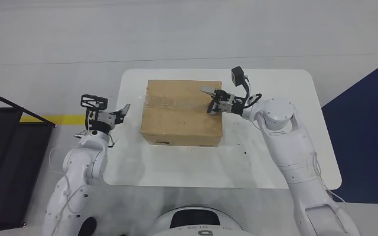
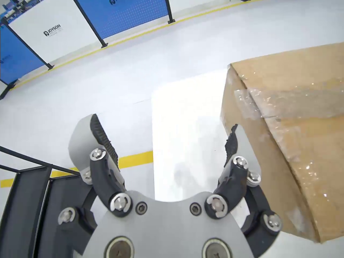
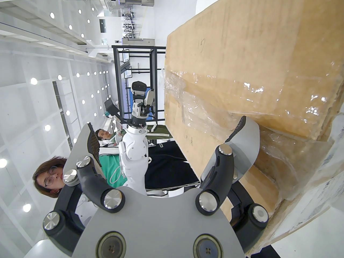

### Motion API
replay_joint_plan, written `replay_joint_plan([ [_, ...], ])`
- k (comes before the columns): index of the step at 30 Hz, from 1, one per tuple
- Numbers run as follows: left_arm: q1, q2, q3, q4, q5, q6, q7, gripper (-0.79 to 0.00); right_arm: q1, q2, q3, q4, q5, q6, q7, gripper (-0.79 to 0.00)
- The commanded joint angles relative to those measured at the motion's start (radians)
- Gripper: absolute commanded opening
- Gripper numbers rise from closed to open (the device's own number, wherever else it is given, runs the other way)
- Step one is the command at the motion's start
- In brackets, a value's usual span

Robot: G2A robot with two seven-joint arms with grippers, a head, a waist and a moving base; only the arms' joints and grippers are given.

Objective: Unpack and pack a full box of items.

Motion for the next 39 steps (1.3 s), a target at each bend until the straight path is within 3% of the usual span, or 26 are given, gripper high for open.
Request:
replay_joint_plan([
  [1,0.0,0.0,0.0,0.0,0.0,0.0,0.0,0.0,0.0,0.0,0.0,0.0,0.0,0.0,0.0,0.0],
  [6,-0.001,-0.001,-0.002,0.0,-0.014,0.001,0.002,0.0,0.0,0.0,0.0,0.0,0.0,0.0,0.0,0.0],
  [11,-0.03,-0.004,-0.096,0.057,-0.358,-0.097,-0.062,0.0,0.0,0.0,0.0,0.0,0.0,0.0,0.0,0.0],
  [14,-0.063,-0.001,-0.161,0.112,-0.659,-0.206,-0.2,0.0,0.0,0.0,0.0,0.0,0.0,0.0,0.0,0.0],
  [17,-0.114,0.003,-0.193,0.199,-1.062,-0.335,-0.442,0.0,0.0,0.0,0.0,0.0,0.0,0.0,0.0,0.0],
  [22,-0.228,0.017,-0.219,0.366,-1.435,-0.357,-0.755,0.0,0.0,0.0,0.0,0.0,0.0,0.0,0.0,0.0],
  [29,-0.368,0.022,-0.165,0.571,-1.639,-0.273,-0.939,-0.015,0.0,0.0,0.0,0.0,0.0,0.0,0.0,0.0],
  [30,-0.389,0.022,-0.152,0.601,-1.66,-0.249,-0.961,-0.077,0.0,0.0,0.0,0.0,0.0,0.0,0.0,0.0],
  [35,-0.475,0.019,-0.095,0.712,-1.694,-0.233,-1.004,-0.225,0.0,0.0,0.0,0.0,0.0,0.0,0.0,0.0],
  [39,-0.524,0.017,-0.046,0.769,-1.665,-0.245,-0.998,-0.265,0.0,0.0,0.0,0.0,0.0,0.0,0.0,0.0],
])
